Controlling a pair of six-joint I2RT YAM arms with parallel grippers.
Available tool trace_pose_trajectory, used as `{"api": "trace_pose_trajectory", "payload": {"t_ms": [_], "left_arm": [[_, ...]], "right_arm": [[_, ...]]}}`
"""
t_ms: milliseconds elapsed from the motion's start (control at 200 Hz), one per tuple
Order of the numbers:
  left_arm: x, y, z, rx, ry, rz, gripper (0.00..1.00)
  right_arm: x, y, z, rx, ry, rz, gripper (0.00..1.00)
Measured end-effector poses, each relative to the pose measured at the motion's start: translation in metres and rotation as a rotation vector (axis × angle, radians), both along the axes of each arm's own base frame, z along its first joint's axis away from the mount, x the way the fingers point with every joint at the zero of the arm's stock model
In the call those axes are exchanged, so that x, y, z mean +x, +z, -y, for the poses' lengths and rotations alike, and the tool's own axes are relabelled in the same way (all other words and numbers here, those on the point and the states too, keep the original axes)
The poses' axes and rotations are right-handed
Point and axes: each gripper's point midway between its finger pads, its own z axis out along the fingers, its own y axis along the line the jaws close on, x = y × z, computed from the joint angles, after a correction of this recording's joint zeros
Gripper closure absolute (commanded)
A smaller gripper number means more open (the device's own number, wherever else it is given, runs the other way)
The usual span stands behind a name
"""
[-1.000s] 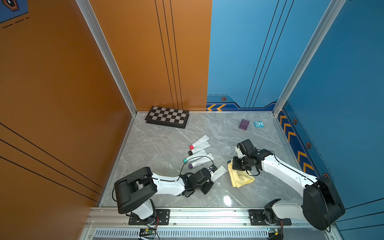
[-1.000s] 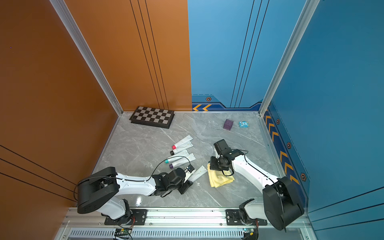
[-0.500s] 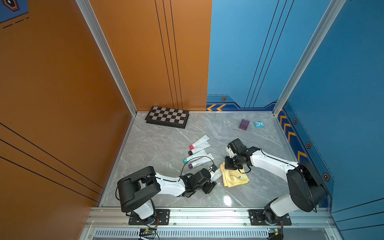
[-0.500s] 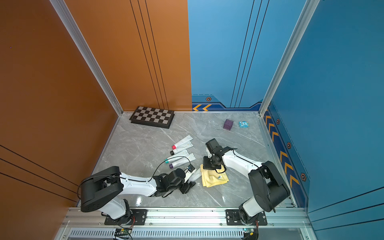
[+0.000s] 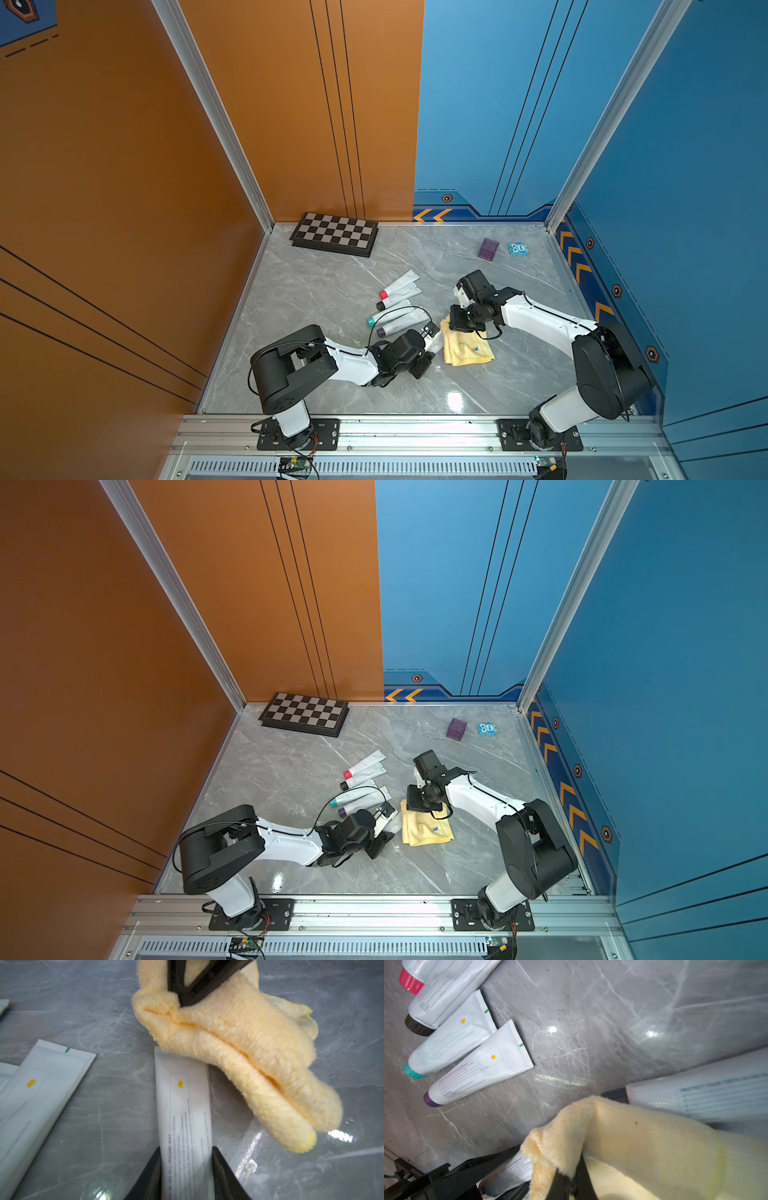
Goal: Wipe the surface of the toothpaste tube
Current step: Wipe the dirt from the toothpaste tube.
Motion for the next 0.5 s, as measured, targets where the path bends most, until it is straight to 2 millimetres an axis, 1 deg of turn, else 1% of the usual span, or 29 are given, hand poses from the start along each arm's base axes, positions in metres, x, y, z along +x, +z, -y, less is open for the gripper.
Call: {"api": "trace_pose_trajectory", "payload": {"t_ms": [130, 235, 500], "left_arm": [[-0.001, 0.000, 0.000, -0.017, -0.007, -0.001, 0.68], [-0.003, -0.001, -0.001, -0.026, -0.012, -0.003, 0.67], [-0.003, 0.000, -0.001, -0.034, -0.009, -0.005, 0.68]], "right_arm": [[-0.001, -0.007, -0.001, -0.008, 0.014, -0.020, 1.00], [-0.002, -0.008, -0.003, -0.005, 0.023, -0.022, 1.00], [-0.019, -0.008, -0.022, 0.023, 0.094, -0.044, 1.00]]}}
